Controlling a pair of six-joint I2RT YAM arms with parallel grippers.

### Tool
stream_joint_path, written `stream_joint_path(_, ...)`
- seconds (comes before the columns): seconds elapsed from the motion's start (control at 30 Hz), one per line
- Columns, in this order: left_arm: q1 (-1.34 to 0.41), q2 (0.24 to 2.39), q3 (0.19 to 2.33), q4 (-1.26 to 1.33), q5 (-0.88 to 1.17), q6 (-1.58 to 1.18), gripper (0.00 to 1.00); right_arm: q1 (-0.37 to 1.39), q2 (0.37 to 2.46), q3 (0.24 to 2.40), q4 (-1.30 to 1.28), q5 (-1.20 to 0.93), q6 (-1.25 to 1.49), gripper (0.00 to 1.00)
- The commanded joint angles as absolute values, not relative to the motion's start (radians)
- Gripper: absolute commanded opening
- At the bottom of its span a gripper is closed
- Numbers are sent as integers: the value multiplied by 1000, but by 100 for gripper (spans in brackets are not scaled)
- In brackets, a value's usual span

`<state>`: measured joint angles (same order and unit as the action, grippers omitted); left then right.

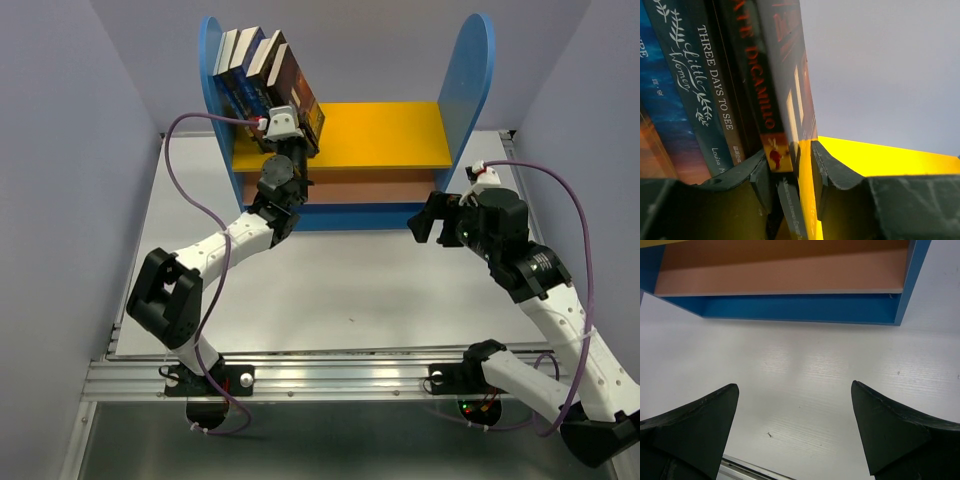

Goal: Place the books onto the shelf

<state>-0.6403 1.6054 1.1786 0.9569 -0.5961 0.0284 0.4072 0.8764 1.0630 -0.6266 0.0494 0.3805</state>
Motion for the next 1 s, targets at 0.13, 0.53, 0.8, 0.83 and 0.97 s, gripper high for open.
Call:
stream_joint_path(0.13,-586,1522,1158,936,-663,12,47,414,857,1066,-584,51,373,100)
stream_joint_path(0.53,-617,1447,1180,804,-660,6,77,414,859,1065,-578,-43,368,100)
stream_joint_path(0.8,-629,1347,1186,655,-600,-72,96,414,859,1066,-575,-103,344,100)
stream_joint_path(0.83,-630,1324,1186,643,-592,-78,99,414,859,1066,-572,-110,342,100)
stream_joint_path(0.97,-630,1258,1201,562,-546,-100,99,414,859,1068,-552,-195,327,100)
